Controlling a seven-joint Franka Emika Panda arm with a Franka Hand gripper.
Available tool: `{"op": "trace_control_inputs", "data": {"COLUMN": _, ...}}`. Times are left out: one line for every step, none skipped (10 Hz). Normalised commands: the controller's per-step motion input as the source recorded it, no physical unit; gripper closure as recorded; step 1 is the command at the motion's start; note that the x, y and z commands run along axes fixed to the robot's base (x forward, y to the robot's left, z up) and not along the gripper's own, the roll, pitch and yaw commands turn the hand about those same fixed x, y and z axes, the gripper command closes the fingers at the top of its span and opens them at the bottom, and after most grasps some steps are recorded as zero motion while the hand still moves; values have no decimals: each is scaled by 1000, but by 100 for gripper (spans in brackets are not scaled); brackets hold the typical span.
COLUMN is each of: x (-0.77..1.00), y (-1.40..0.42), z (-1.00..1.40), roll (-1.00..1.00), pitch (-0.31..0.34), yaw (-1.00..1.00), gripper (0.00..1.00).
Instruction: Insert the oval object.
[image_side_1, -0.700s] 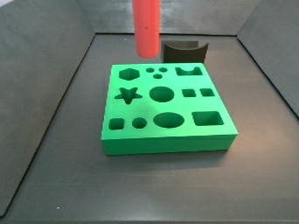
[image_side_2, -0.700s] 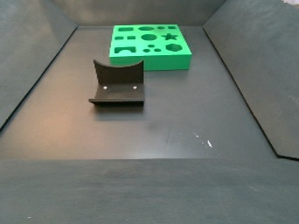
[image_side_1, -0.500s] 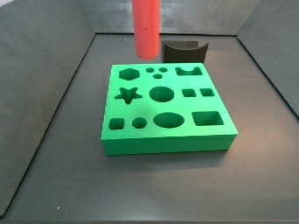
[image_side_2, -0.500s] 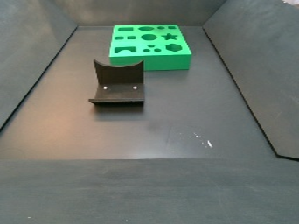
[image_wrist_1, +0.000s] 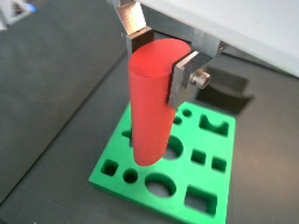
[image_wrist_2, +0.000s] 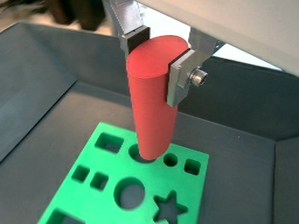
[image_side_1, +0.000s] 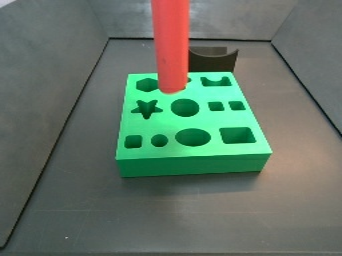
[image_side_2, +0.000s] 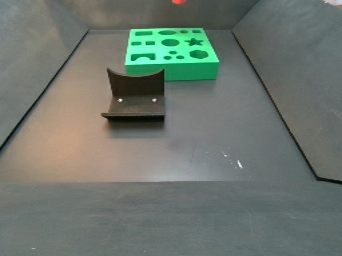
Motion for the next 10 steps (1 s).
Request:
{"op": "trace_control_inputs", "data": {"x": 274, "y": -260, "z": -309, "roll": 46, "pitch": 0, "yaw": -749, "gripper": 100}}
{"op": "trace_control_inputs", "data": {"x": 334, "y": -229, "z": -349, "roll": 69, "pitch": 0, "yaw": -711, "gripper": 100}}
{"op": "trace_control_inputs", "data": {"x": 374, "y": -200, "z": -377, "roll": 93, "pitch": 0, "yaw": -689, "gripper": 100}}
{"op": "trace_control_inputs", "data": {"x": 349, "y": -171, "z": -389, "roll": 100, "pitch": 0, "yaw": -714, "gripper": 100}}
{"op": "trace_control_inputs", "data": {"x": 277, "y": -103, "z": -423, "roll": 124, "pitch": 0, "yaw": -763, "gripper": 100}}
{"op": "trace_control_inputs", "data": {"x": 11, "y": 0, "z": -371, "roll": 110, "pitch": 0, "yaw": -954, "gripper": 100}}
{"op": "trace_control_inputs", "data": {"x": 0, "y": 0, "z": -303, "roll": 90, "pitch": 0, "yaw": -1000, "gripper": 100}}
{"op": "trace_control_inputs", "data": {"x": 0, "y": 0, "z": -294, "roll": 89, "pitch": 0, "yaw": -1000, "gripper": 100}}
{"op": "trace_control_inputs", "data": {"x": 0, "y": 0, "z": -291, "roll": 90, "pitch": 0, "yaw": -1000, "gripper": 100}}
{"op": "trace_control_inputs", "data": {"x": 0, "y": 0, "z": -249, "roll": 93, "pitch": 0, "yaw": -1000, "gripper": 100}}
